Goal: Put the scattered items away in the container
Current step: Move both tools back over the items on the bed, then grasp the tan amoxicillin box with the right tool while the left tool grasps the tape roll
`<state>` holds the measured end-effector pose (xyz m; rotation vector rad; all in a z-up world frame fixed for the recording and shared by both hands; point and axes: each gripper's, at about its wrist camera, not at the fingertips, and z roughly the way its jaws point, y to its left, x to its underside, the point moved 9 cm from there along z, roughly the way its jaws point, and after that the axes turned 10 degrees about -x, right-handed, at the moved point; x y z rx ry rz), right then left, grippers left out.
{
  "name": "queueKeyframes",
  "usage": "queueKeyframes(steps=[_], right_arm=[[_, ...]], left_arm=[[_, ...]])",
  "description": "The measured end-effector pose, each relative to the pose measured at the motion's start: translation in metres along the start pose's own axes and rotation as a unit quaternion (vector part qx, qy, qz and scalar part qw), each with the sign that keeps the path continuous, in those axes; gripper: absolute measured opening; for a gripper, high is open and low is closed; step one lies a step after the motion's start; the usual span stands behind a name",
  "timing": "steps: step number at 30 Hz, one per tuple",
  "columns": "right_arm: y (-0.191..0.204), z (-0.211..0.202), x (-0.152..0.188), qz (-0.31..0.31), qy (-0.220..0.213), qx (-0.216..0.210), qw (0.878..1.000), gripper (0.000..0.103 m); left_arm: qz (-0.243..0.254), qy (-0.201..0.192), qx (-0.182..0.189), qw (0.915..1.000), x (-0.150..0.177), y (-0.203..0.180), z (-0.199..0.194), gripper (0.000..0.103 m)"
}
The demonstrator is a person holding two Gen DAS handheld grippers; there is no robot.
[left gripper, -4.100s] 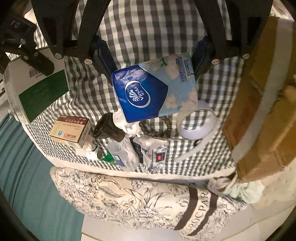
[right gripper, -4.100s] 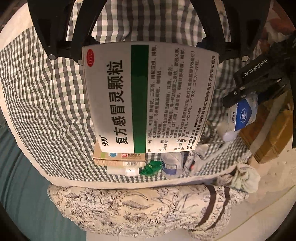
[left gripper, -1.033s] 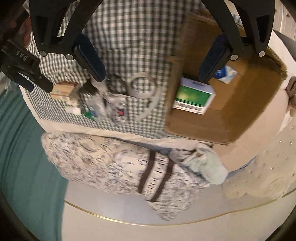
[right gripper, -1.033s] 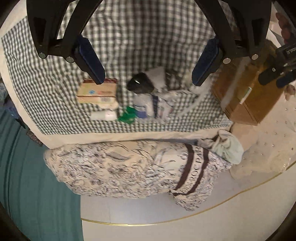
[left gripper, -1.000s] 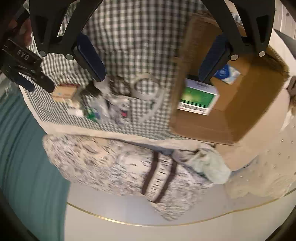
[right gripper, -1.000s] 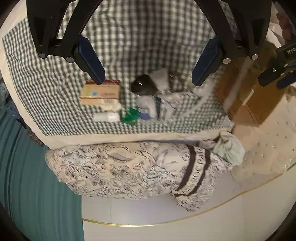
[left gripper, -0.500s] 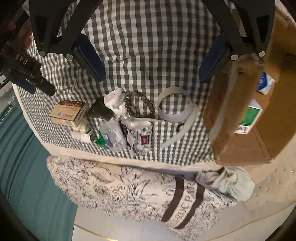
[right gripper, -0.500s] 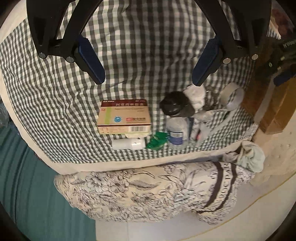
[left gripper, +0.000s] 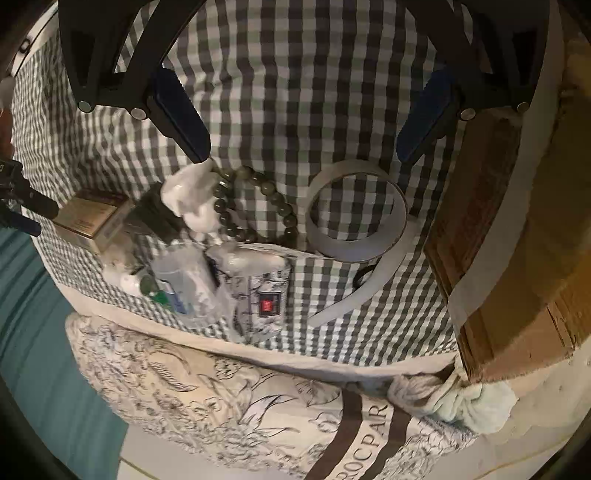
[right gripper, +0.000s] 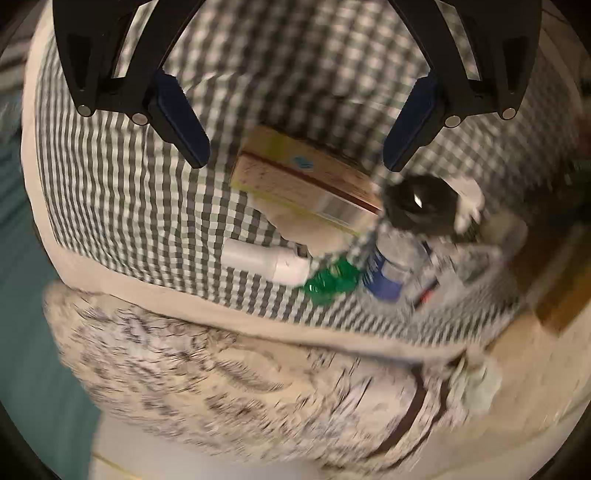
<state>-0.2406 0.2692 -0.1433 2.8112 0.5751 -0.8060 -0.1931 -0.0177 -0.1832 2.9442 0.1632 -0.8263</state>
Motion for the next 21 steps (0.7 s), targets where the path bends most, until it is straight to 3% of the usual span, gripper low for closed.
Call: queueKeyframes(steps=[5, 10, 16, 19, 21], right_arm=[[-0.014, 0.022, -0.004, -0.085, 0.032, 0.014, 0.996, 0.096], [-0.013, 0.039, -0.004, -0.101, 0.051, -0.016, 0.993, 0.096], [0.014, 0.044, 0.0, -0.132, 0.067, -0.023, 0.989, 0.095], [0.026, 0.045, 0.005, -0.153, 0.08, 0.0, 0.985, 0.095], [0.03, 0.046, 0.009, -0.161, 0.086, 0.019, 0.983, 0.089]], left_arm=[[-0.007, 0.01, -0.012, 0.9999, -0.001, 0.004, 0.011, 0.103], [-0.011, 0.02, -0.019, 0.9996, 0.0, 0.006, 0.019, 0.103], [-0.006, 0.019, -0.025, 0.9995, 0.0, 0.005, 0.021, 0.103], [-0.01, 0.019, -0.022, 0.9995, 0.0, 0.007, 0.02, 0.103], [-0.01, 0.018, -0.023, 0.9995, 0.0, 0.007, 0.02, 0.103]])
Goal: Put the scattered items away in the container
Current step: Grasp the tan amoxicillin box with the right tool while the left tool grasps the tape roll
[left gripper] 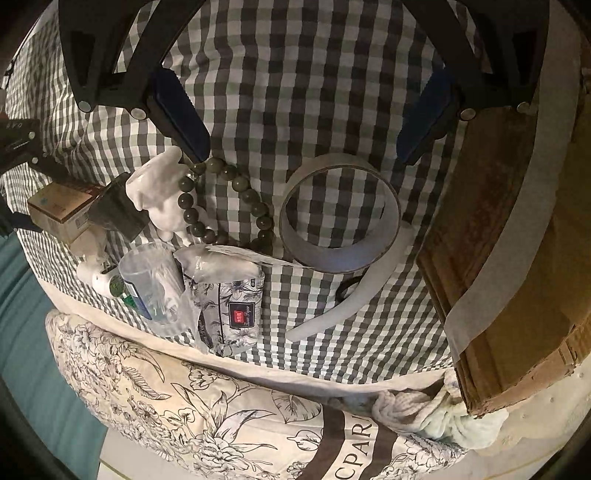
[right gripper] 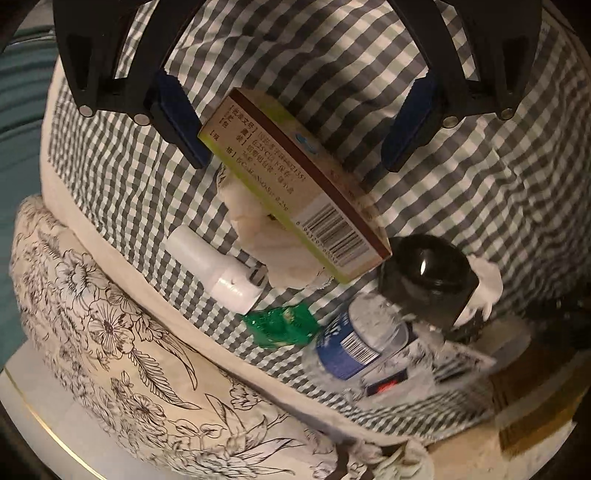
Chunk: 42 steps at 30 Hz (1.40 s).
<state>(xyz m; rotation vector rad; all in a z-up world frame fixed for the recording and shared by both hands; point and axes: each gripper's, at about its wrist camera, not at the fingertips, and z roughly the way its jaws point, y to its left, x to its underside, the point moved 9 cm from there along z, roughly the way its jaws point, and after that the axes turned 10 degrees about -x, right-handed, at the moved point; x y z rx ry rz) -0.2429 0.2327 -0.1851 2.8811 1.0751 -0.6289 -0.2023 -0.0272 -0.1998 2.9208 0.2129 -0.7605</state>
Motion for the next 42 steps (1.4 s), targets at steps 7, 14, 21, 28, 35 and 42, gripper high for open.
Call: queueKeyframes(steps=[7, 14, 21, 28, 35, 42], right_arm=[[-0.011, 0.012, 0.004, 0.012, 0.035, 0.043, 0.998, 0.068], [-0.006, 0.003, 0.013, 0.053, 0.044, 0.031, 0.997, 0.05], [0.005, 0.005, 0.022, 0.092, 0.049, 0.04, 0.994, 0.044], [-0.006, 0.011, 0.021, 0.118, 0.074, 0.057, 0.989, 0.04], [-0.006, 0.005, 0.024, 0.171, 0.078, 0.036, 0.982, 0.038], [0.0, -0.003, 0.027, 0.227, 0.061, 0.004, 0.972, 0.037]], left_arm=[[0.0, -0.003, -0.001, 1.0, 0.001, 0.003, -0.001, 0.103], [0.0, -0.002, 0.006, 1.0, 0.002, 0.007, 0.01, 0.103], [-0.008, 0.006, 0.006, 0.9999, 0.0, 0.01, 0.025, 0.103], [-0.005, -0.01, -0.002, 0.9999, -0.015, 0.008, 0.035, 0.103], [0.03, -0.025, -0.026, 0.9989, -0.022, 0.005, 0.048, 0.086], [0.017, -0.02, -0.001, 0.9997, -0.024, 0.01, 0.049, 0.083]])
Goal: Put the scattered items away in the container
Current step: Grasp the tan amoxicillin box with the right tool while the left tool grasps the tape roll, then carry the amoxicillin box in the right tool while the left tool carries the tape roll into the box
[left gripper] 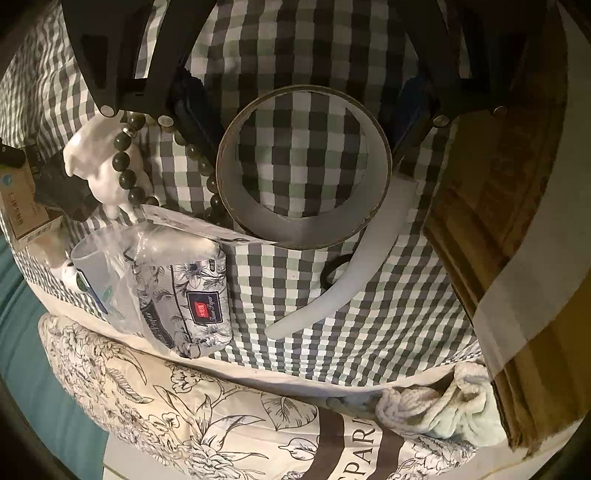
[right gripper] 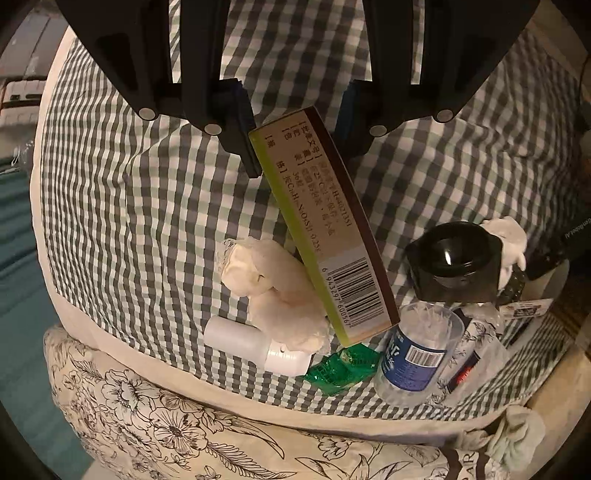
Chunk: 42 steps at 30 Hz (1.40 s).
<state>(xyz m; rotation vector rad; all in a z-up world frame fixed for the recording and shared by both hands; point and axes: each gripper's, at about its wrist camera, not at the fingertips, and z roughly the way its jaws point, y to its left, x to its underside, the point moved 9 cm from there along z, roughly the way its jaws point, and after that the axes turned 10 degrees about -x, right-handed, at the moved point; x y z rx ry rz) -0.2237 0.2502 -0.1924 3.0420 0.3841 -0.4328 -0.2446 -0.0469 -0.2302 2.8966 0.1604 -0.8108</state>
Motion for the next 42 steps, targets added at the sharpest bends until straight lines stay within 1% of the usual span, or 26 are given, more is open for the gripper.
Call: queueKeyframes(steps=[3, 6, 9, 12, 14, 16, 21, 24, 28, 34, 42], right_arm=[[0.005, -0.003, 0.005, 0.008, 0.003, -0.001, 1.0, 0.037], [0.008, -0.008, 0.009, 0.017, 0.0, -0.006, 1.0, 0.036], [0.013, -0.016, 0.012, 0.025, -0.009, -0.017, 0.999, 0.035], [0.018, -0.028, 0.014, 0.028, -0.022, -0.026, 0.999, 0.029], [0.019, -0.035, 0.017, 0.026, -0.026, -0.023, 0.999, 0.029], [0.02, -0.038, 0.021, 0.029, -0.027, -0.031, 0.999, 0.029], [0.024, -0.047, 0.037, 0.043, -0.032, -0.05, 0.997, 0.029], [0.031, -0.06, 0.047, 0.043, -0.046, -0.06, 0.996, 0.029], [0.038, -0.083, 0.052, 0.04, -0.071, -0.07, 0.994, 0.029], [0.056, -0.12, 0.059, 0.027, -0.109, -0.081, 0.99, 0.029], [0.086, -0.161, 0.078, 0.003, -0.15, -0.093, 0.984, 0.029]], left_arm=[[-0.004, -0.01, 0.019, 0.9998, -0.001, -0.004, -0.015, 0.083], [0.004, -0.016, 0.022, 0.9996, -0.003, -0.009, -0.029, 0.083], [0.0, -0.024, 0.034, 0.9991, -0.004, -0.011, -0.044, 0.083], [0.006, -0.036, 0.032, 0.9988, -0.003, -0.012, -0.058, 0.083], [0.006, -0.039, 0.039, 0.9985, -0.001, -0.014, -0.066, 0.083], [0.005, -0.039, 0.046, 0.9982, 0.001, -0.014, -0.075, 0.083], [0.009, -0.052, 0.046, 0.9976, 0.01, -0.011, -0.096, 0.083], [0.006, -0.059, 0.053, 0.9968, 0.015, -0.008, -0.111, 0.083], [0.005, -0.075, 0.057, 0.9955, 0.017, -0.006, -0.137, 0.083], [0.008, -0.097, 0.056, 0.9936, 0.023, -0.002, -0.172, 0.083], [0.005, -0.113, 0.055, 0.992, 0.037, 0.007, -0.211, 0.083]])
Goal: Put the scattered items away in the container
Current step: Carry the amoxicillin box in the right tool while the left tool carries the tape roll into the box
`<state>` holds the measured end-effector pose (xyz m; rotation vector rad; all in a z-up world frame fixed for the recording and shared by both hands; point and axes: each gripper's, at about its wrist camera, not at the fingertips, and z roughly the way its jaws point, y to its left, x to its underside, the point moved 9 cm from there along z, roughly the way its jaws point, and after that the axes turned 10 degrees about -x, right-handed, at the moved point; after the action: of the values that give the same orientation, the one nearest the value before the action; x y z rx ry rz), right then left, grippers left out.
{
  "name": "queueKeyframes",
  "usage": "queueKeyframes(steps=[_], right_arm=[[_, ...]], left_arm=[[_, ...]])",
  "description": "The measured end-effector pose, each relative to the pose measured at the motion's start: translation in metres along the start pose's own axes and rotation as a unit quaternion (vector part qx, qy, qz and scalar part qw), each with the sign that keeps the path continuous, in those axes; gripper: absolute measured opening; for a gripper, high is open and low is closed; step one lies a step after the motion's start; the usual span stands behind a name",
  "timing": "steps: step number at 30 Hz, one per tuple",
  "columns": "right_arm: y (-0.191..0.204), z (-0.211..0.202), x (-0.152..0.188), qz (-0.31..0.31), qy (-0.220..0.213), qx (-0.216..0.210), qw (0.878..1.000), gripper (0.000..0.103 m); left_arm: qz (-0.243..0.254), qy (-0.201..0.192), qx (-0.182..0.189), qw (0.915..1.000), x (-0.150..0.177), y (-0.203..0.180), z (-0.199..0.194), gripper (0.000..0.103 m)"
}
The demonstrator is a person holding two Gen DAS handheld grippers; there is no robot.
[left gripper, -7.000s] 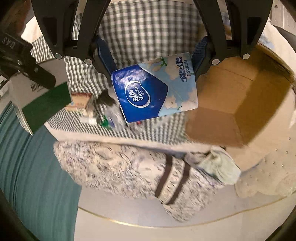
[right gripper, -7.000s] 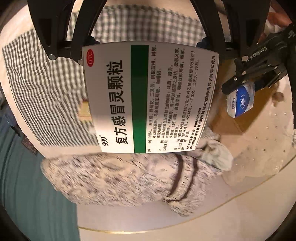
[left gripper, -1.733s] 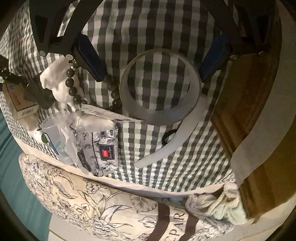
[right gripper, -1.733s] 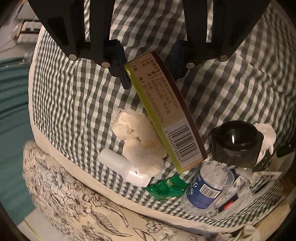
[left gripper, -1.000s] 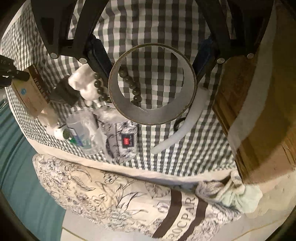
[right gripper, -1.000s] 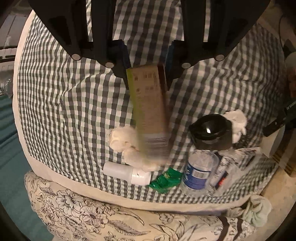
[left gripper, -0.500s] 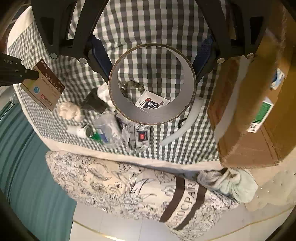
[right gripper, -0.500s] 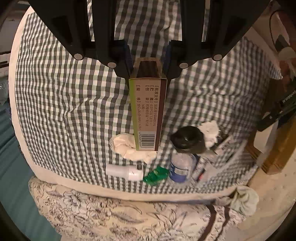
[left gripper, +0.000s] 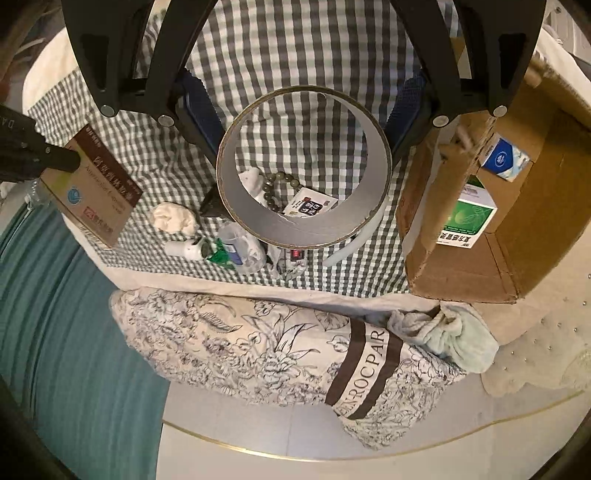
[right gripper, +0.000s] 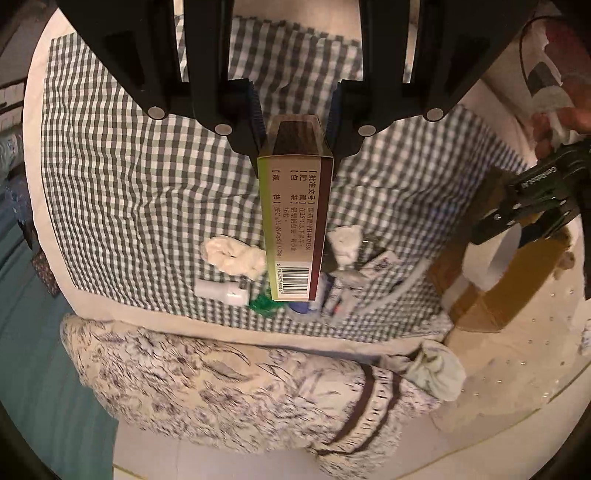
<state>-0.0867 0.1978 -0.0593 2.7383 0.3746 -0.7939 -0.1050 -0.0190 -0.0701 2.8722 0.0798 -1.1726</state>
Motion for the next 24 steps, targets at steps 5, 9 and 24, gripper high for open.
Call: queueKeyframes(steps=[5, 9, 24], right_arm=[[0.035, -0.022, -0.001, -0.023, -0.025, -0.02, 0.999, 0.029], [0.075, -0.034, -0.012, -0.052, -0.041, -0.038, 0.997, 0.029], [0.236, 0.017, -0.081, -0.159, -0.054, -0.131, 0.977, 0.029]], left_arm=[[-0.013, -0.021, 0.001, 0.9997, -0.006, 0.012, -0.028, 0.083], [-0.027, -0.034, -0.003, 0.9991, -0.012, 0.032, -0.048, 0.083], [-0.107, -0.034, -0.092, 0.9895, -0.024, 0.172, -0.04, 0.083]])
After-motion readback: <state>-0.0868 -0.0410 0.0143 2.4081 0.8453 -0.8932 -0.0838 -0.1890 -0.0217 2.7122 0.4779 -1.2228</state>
